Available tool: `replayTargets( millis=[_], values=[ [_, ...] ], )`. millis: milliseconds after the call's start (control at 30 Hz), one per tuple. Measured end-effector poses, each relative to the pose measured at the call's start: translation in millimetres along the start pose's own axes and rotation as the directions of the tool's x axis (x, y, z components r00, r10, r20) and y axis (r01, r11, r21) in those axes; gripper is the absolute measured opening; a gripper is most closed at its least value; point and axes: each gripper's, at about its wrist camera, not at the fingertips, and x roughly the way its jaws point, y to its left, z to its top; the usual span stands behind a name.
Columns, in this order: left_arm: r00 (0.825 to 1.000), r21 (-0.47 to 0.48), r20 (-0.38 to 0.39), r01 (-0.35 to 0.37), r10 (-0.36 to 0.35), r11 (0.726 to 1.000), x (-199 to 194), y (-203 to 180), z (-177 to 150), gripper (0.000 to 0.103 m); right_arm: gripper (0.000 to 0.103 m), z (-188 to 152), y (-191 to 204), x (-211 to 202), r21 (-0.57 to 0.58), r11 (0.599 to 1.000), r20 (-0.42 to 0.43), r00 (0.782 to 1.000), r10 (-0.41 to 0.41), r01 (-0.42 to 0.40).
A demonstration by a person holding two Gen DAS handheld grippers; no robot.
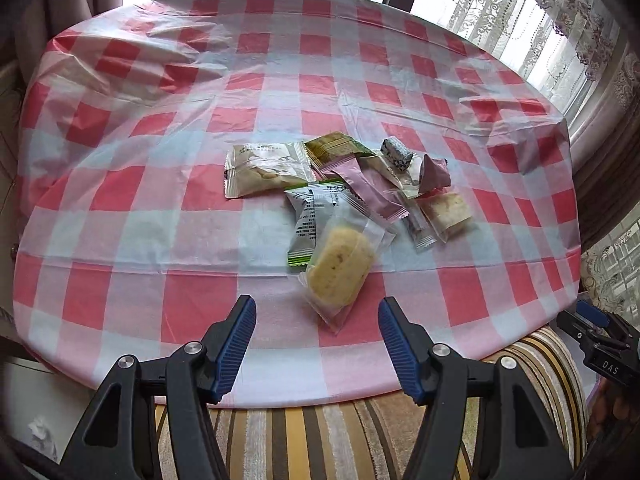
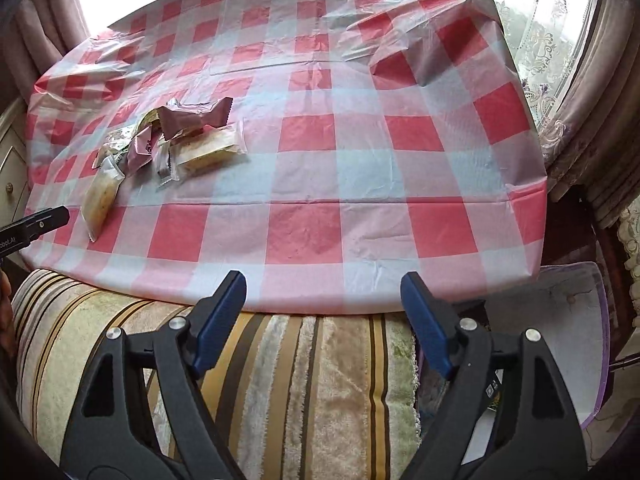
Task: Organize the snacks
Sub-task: 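Move both tools back over the remaining snacks on the table, then grasp a clear cake packet with the left tool while the right tool grasps another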
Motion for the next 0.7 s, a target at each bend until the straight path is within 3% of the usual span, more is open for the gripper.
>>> replayTargets(
  millis=[533, 700],
  values=[
    [0.996, 0.115, -0.085, 0.001, 0.009, 0.993, 49.2, -17.3, 25.9, 0.063, 0.088, 45.5, 62.3, 45.1, -0.134, 0.988, -0.031, 0.997, 0.068, -0.072],
    [0.995, 0.115, -0.099, 0.003, 0.009, 0.993, 55.6, -17.0, 23.4, 0.047, 0.090, 62.1, 77.9, 60.6, -0.147, 0.984, -0.027, 0.995, 0.094, -0.097]
  ],
)
